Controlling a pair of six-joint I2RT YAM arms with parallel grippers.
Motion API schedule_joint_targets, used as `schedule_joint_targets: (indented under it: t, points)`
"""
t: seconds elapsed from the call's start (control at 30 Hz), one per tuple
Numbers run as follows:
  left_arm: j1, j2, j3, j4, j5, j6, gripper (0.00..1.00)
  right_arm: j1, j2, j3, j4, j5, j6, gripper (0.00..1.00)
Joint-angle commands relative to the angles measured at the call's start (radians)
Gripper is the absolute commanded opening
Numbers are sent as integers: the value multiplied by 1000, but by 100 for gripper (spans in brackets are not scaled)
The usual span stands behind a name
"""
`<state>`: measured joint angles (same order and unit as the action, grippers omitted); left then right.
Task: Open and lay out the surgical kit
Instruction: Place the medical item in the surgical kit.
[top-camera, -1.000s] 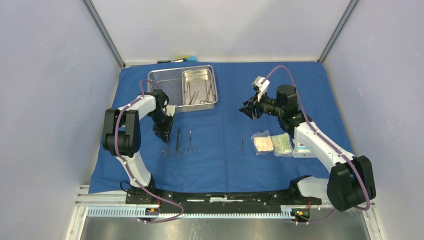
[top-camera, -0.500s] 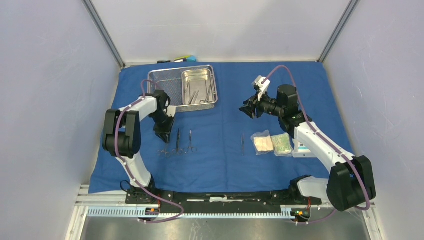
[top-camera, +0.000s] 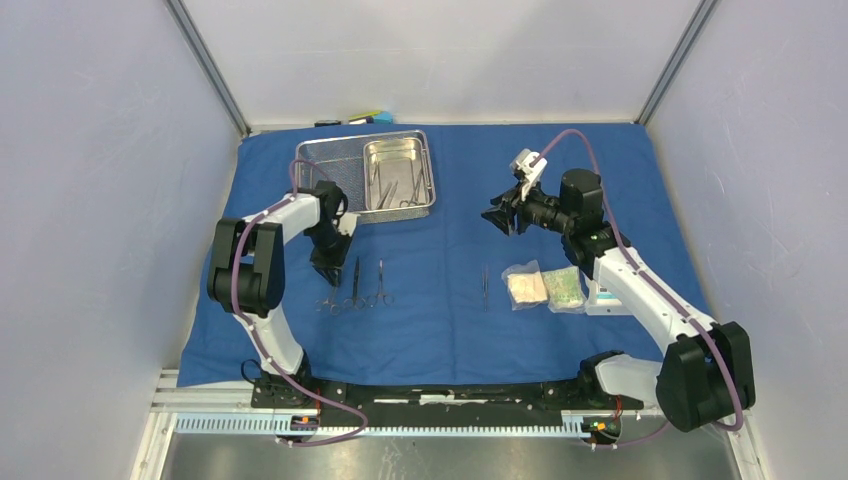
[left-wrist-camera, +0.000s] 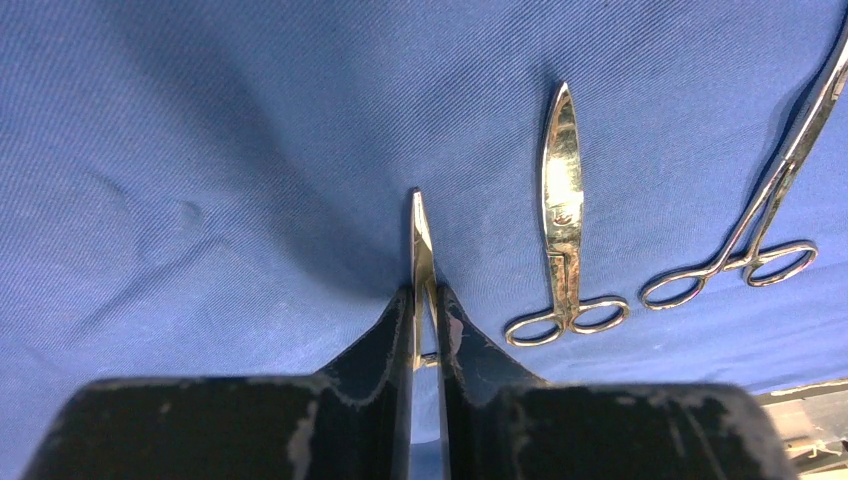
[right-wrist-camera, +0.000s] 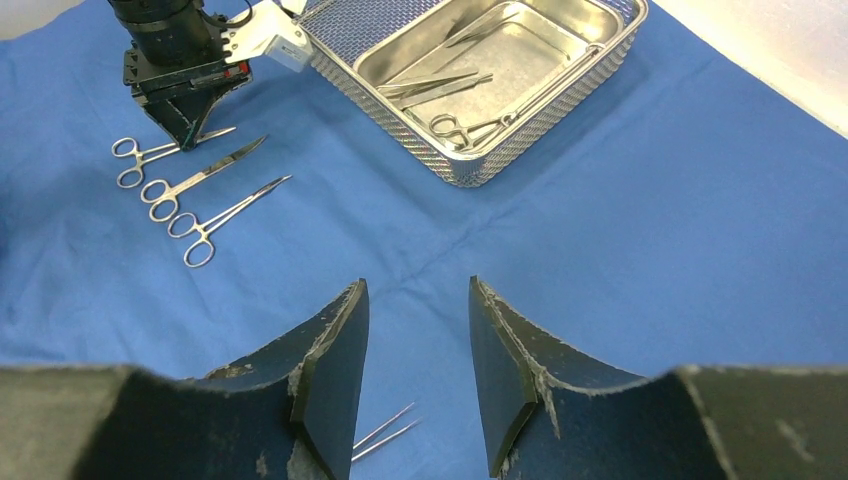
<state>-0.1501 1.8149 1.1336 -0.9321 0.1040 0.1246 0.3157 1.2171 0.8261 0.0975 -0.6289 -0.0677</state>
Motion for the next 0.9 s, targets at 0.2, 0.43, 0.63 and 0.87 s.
schedule_joint_targets:
  t: [0.2, 0.43, 0.63, 0.87]
  points:
    - [10, -8, 5, 50, -13, -44, 12, -10, -33, -15, 33, -13, 8, 49]
    - [39, -14, 5, 70, 1, -60, 7, -12, -28, -19, 39, -18, 11, 49]
    - [56, -20, 5, 78, -2, -69, 4, -12, -30, -25, 44, -23, 12, 50]
    - [78, -47, -1, 91, -2, -77, 2, -13, -36, -30, 50, -29, 16, 50]
